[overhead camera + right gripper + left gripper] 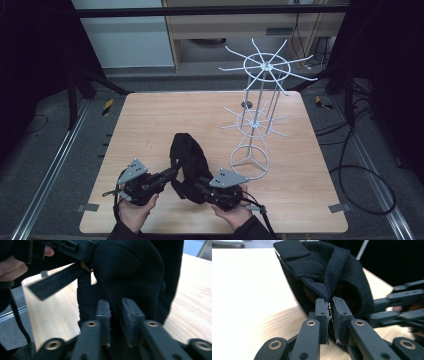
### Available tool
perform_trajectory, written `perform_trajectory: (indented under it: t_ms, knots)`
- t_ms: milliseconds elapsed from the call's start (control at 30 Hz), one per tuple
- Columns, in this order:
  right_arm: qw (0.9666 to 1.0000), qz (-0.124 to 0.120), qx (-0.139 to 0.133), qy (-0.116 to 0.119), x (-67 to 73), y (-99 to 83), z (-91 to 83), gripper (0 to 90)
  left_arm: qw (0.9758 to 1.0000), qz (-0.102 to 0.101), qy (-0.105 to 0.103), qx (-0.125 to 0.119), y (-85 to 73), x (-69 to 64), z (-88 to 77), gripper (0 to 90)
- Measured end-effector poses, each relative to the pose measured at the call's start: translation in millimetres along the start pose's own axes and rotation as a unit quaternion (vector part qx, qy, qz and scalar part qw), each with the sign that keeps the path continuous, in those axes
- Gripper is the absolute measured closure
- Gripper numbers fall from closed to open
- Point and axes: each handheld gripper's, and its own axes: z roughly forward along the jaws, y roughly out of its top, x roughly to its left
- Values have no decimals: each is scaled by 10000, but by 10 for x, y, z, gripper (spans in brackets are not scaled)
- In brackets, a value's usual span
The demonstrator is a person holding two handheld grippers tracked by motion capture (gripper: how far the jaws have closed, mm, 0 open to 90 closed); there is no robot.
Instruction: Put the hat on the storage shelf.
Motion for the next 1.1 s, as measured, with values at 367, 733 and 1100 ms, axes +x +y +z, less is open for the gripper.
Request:
perform_trajectory:
  t_ms: [367,733,1100]
  knots:
    - [9995,215,-1,-217,-165,-106,-86,556,9965,-41,698,461,-237,421,-121,823]
    - [9952,574,340,-718,-474,-411,-305,421,9872,79,1230,1015,-403,652,-45,804]
    - [9882,836,444,-1201,-739,-562,-617,346,9773,10,1668,1305,-431,750,-95,624]
